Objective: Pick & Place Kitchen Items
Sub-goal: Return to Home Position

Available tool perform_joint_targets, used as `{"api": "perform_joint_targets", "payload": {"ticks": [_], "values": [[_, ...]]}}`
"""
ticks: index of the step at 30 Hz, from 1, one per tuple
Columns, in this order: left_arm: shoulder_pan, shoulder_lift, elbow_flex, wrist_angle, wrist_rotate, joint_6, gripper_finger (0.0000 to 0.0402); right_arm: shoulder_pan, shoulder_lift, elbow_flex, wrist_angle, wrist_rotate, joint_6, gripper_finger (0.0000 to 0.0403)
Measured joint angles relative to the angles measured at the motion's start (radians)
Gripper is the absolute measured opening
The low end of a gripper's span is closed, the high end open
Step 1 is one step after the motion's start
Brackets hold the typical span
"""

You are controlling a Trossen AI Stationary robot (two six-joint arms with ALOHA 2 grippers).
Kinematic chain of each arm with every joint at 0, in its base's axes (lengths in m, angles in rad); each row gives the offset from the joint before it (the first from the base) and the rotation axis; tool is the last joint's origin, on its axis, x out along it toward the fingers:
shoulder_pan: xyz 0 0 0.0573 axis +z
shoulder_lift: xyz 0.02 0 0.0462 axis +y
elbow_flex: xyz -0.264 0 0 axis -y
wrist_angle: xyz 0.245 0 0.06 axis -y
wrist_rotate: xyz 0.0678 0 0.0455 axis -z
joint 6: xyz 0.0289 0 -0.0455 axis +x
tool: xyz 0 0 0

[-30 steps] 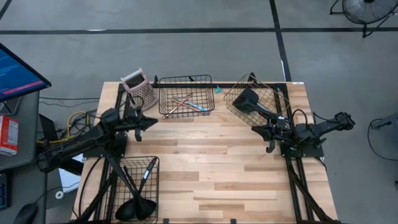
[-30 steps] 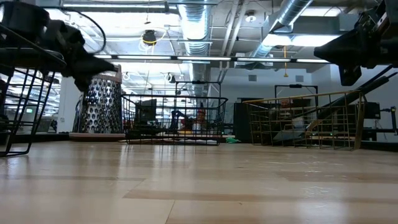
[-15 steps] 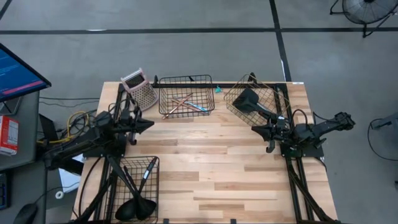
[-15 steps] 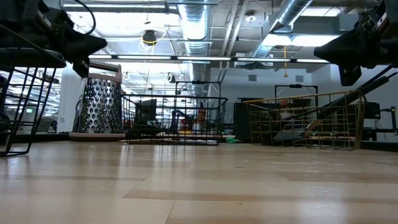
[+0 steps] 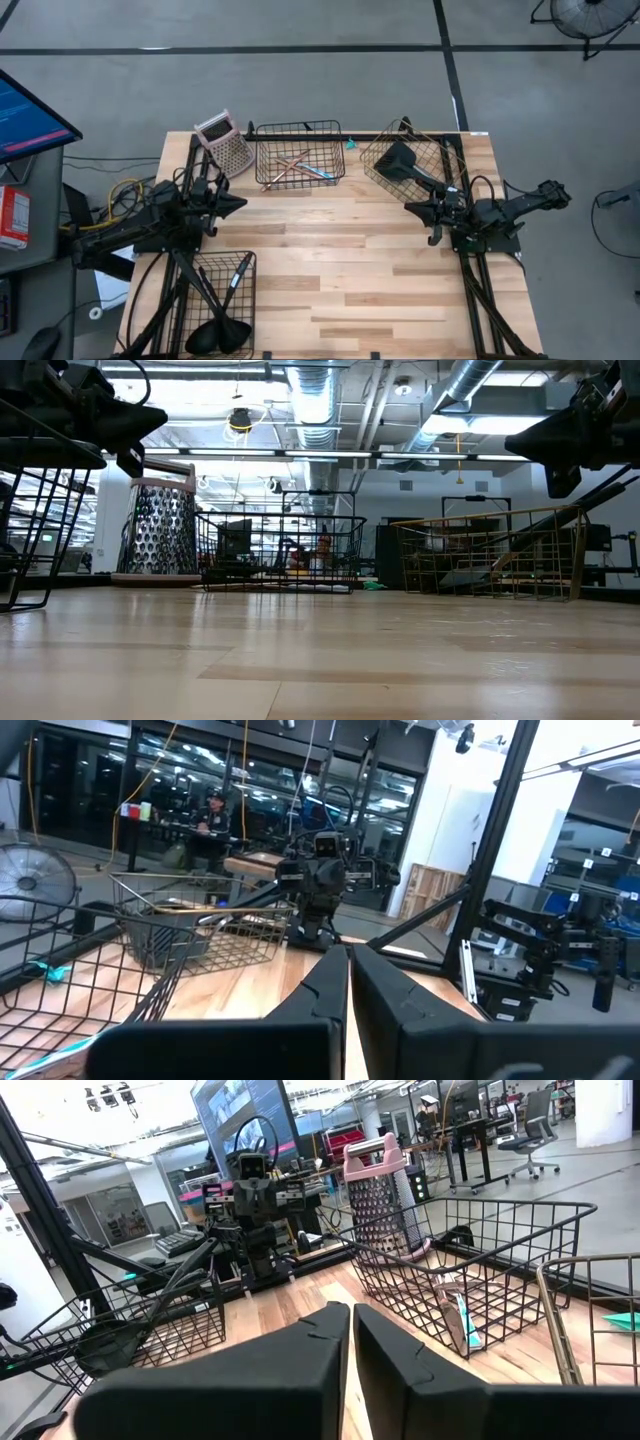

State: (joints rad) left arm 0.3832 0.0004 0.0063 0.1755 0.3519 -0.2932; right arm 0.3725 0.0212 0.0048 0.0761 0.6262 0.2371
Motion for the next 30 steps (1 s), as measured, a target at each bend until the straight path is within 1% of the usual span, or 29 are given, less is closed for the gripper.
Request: {"api": "perform_joint_targets", "payload": {"ticks": [30], "values": [[0.000, 0.002, 0.000, 0.010, 0.000, 0.000, 0.0002, 0.000, 0.000, 0.000, 0.000, 0.000, 0.000, 0.0022]]}}
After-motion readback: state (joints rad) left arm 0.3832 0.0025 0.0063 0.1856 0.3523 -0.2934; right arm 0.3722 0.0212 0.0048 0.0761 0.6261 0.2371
